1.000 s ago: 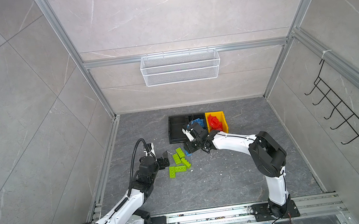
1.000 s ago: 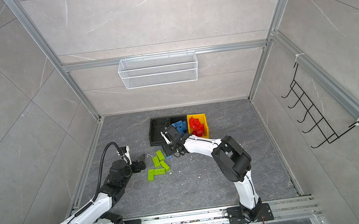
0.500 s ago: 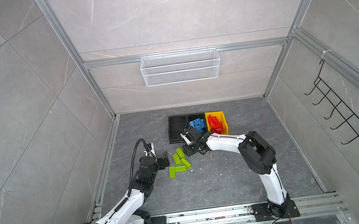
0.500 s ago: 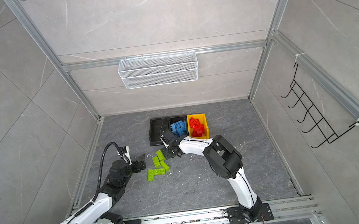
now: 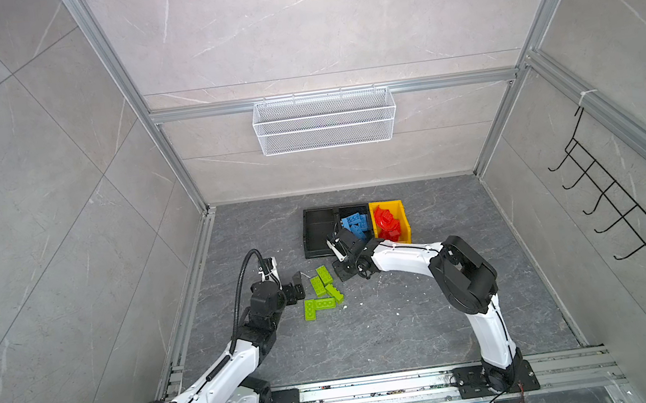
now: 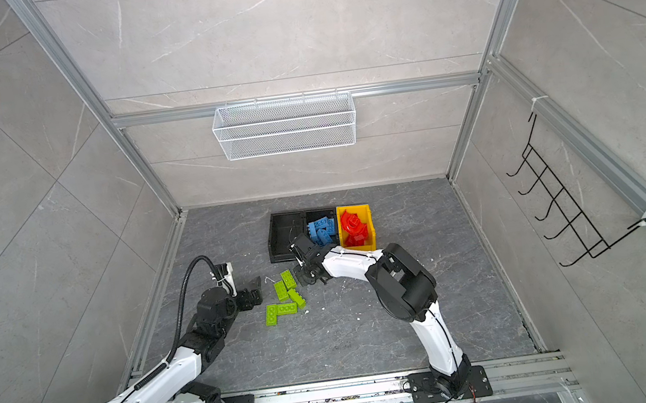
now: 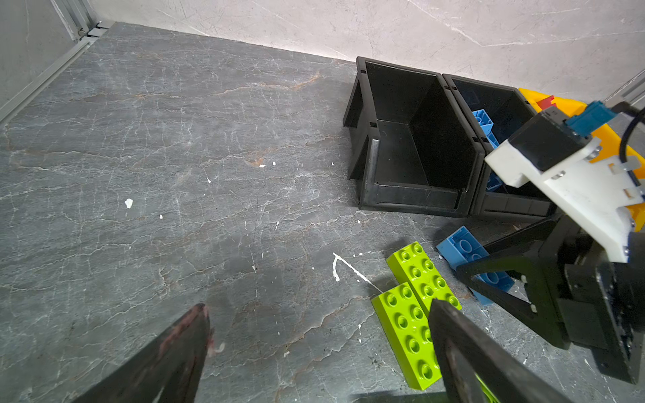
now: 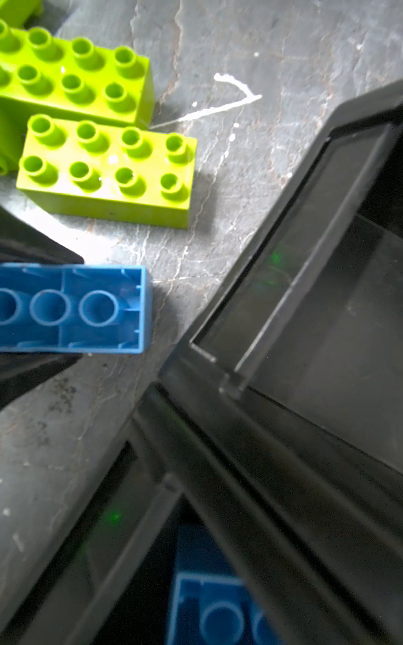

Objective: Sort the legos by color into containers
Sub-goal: 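Lower the right gripper and grasp the last blue brick, then carry the blue brick into the black bin and release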

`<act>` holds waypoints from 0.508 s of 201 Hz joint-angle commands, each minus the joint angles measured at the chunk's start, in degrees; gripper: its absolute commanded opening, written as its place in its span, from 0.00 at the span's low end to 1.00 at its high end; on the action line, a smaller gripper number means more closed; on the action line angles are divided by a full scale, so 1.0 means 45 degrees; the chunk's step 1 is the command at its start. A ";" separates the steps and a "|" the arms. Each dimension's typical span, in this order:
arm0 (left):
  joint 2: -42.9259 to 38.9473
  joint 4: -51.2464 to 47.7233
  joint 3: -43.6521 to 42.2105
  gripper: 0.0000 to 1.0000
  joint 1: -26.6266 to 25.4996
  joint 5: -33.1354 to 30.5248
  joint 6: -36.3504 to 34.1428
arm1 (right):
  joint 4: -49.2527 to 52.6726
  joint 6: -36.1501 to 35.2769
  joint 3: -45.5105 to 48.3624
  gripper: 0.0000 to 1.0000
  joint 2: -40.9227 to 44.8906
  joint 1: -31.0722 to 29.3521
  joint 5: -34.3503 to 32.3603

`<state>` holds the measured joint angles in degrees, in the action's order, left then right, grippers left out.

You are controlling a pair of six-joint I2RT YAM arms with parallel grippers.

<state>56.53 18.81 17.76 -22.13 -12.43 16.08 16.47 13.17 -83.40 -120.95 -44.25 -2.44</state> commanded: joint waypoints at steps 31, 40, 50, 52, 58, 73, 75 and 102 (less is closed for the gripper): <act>-0.0277 0.0315 0.0276 0.99 0.0015 -0.0032 0.0197 | -0.0708 0.0139 0.1535 0.29 0.2378 0.0061 -0.0103; -0.0367 0.0229 0.0339 0.99 0.0015 0.0041 0.0188 | -0.0691 0.0110 0.1740 0.29 0.2797 0.0154 -0.0018; -0.0448 0.0155 0.0376 0.99 0.0015 0.0124 0.0164 | -0.0726 0.0103 0.1974 0.29 0.3331 0.0367 0.0260; -0.0481 0.0132 0.0376 0.99 0.0015 0.0129 0.0179 | -0.0729 0.0116 0.2025 0.29 0.3442 0.0411 0.0310; -0.0518 0.0118 0.0362 0.99 0.0015 0.0158 0.0163 | -0.0756 0.0135 0.2151 0.29 0.3761 0.0572 0.0458; -0.0597 0.0200 0.0277 0.99 0.0015 0.0173 0.0081 | -0.0690 0.0149 0.2326 0.29 0.4465 0.0991 0.0723; -0.0607 0.0196 0.0274 0.99 0.0015 0.0156 0.0080 | -0.0647 0.0147 0.2327 0.29 0.4545 0.1050 0.0738; -0.0554 0.0045 0.0361 0.99 0.0015 -0.0027 -0.0012 | -0.0349 0.0135 0.2161 0.29 0.5223 0.1738 0.1052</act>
<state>54.61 18.37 17.76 -22.13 -11.88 16.08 14.50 13.32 -73.67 -100.57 -38.85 0.23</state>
